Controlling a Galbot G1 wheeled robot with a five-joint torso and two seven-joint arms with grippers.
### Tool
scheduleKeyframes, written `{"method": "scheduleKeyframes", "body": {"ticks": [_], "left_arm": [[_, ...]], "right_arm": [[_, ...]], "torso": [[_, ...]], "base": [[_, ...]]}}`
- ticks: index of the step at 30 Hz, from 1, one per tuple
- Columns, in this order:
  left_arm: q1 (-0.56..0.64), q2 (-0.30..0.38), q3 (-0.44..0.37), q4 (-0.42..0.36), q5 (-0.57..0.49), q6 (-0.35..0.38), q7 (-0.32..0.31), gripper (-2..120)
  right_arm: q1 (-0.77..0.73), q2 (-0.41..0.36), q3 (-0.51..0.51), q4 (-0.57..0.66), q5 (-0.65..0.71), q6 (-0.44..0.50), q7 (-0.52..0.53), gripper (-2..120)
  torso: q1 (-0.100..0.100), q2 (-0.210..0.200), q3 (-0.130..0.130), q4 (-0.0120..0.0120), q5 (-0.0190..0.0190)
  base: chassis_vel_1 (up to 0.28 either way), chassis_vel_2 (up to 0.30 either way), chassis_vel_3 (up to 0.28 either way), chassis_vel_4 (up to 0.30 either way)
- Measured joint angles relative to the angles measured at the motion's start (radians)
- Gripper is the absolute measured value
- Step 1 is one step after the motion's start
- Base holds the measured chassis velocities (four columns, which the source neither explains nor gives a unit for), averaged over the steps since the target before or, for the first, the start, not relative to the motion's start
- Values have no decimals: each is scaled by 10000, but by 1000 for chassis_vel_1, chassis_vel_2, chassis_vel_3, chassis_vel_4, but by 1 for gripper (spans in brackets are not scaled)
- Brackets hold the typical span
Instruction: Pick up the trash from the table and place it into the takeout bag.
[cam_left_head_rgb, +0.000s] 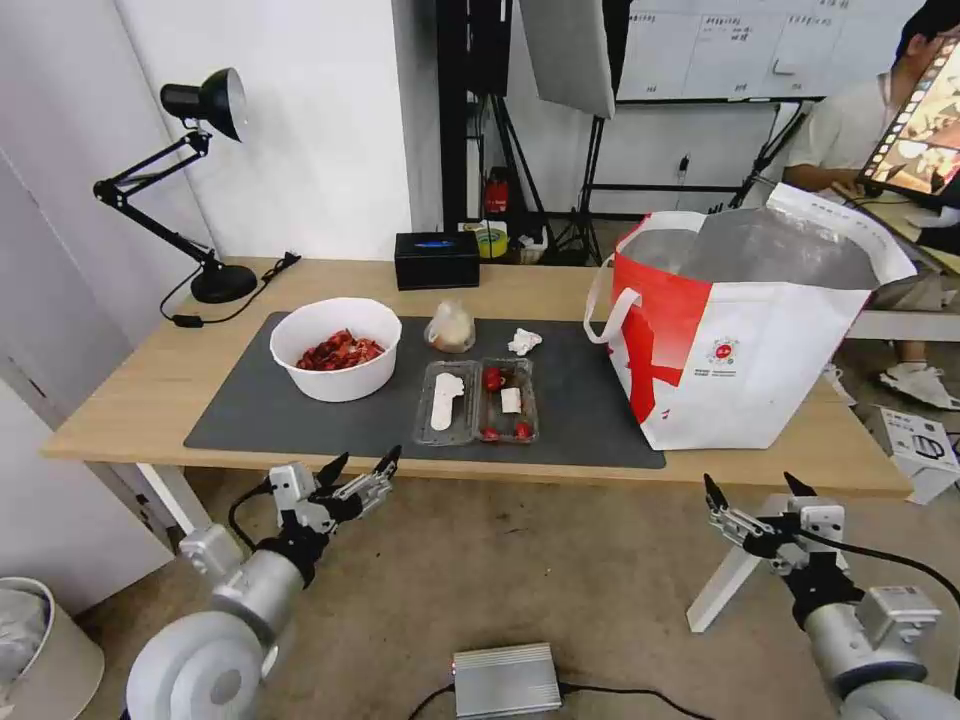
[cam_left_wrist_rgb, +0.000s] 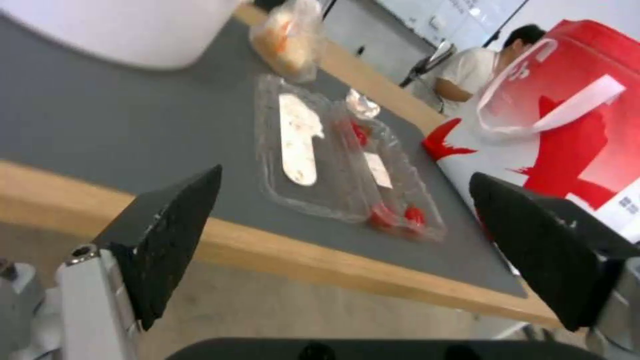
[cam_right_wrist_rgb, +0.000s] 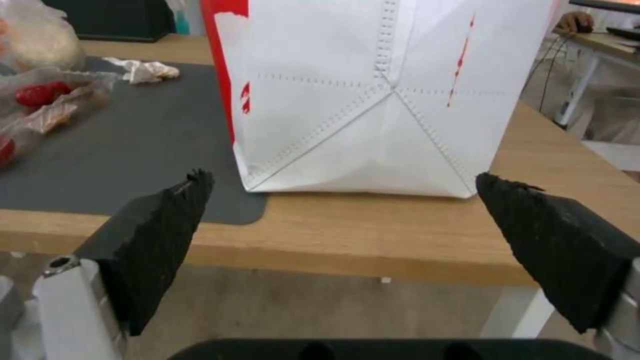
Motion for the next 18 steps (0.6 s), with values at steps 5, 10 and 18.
{"method": "scheduleKeyframes", "body": {"ticks": [5, 10, 18], "left_arm": [[-232, 29, -55, -451, -1315, 913, -1381, 100], [-797, -185, 122, -660, -2505, 1487, -2574, 100], [-1623, -42, 516, -335, -2998, 1605, -2794, 100]], "right_arm": [[-44, 0, -43, -4, -11, 62, 1, 100], [-65, -92, -15, 26, -5, 108, 8, 100], [-116, -59, 88, 187, 24, 115, 114, 100]], "torso": [[-1, 0, 0, 1, 1], [-1, -1, 0, 2, 2], [-1, -1, 0, 0, 0]], "base": [[0, 0, 0, 0], [0, 0, 0, 0], [0, 0, 0, 0]]}}
